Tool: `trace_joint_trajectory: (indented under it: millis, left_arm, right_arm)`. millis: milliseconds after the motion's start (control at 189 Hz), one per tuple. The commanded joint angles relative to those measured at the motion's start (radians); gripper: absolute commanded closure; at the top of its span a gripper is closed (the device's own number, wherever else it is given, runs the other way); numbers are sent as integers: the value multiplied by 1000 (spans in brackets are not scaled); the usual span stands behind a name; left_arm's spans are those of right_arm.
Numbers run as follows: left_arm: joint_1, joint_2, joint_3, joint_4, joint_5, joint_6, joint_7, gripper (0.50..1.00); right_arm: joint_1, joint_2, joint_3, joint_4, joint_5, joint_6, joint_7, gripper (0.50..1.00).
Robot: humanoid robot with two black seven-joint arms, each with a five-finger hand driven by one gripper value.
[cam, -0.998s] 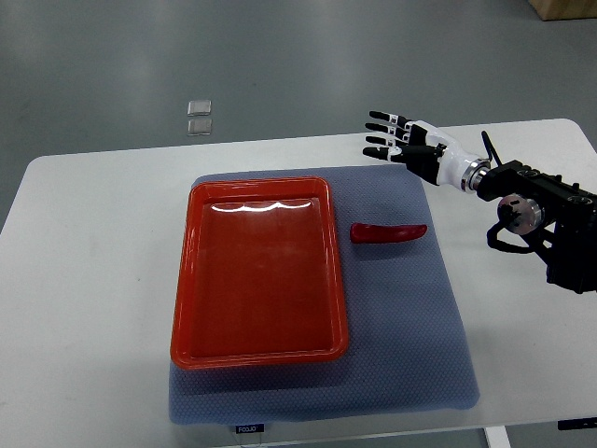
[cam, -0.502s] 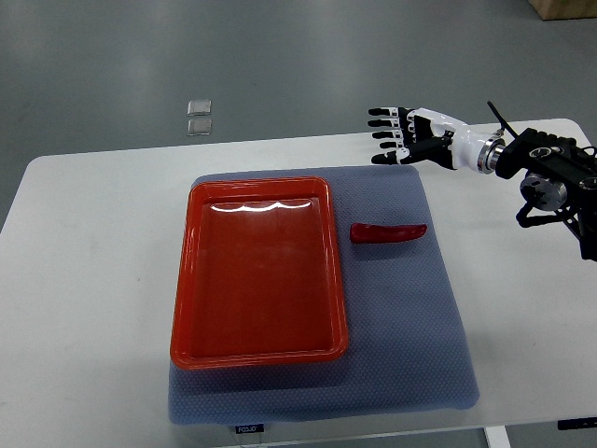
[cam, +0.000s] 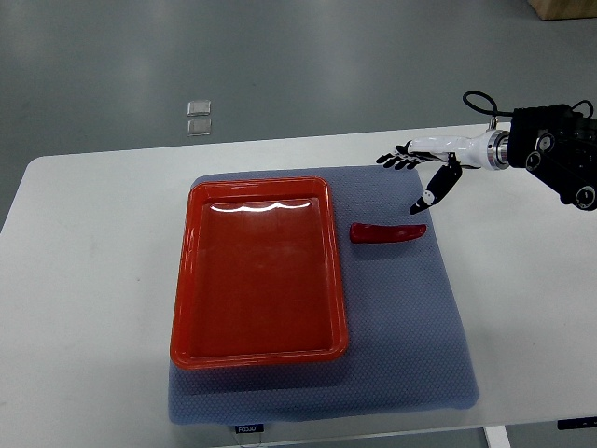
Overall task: Place red pepper on red tray
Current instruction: 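Lower the right hand over the red pepper with fingers open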
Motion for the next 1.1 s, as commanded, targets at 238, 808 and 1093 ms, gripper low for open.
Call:
trace_joint_trajectory:
  millis: [238, 808, 1093]
  left_arm:
    - [0, 0, 0, 0, 0, 0, 0, 500]
    - [0, 0, 0, 0, 0, 0, 0, 500]
    - [0, 0, 0, 0, 0, 0, 0, 500]
  right_arm:
    - [-5, -157, -27, 341, -36, -106, -22, 581]
    - [-161, -110, -27, 420, -128, -324, -131, 636]
    - [-187, -76, -28, 410, -151, -356, -131, 701]
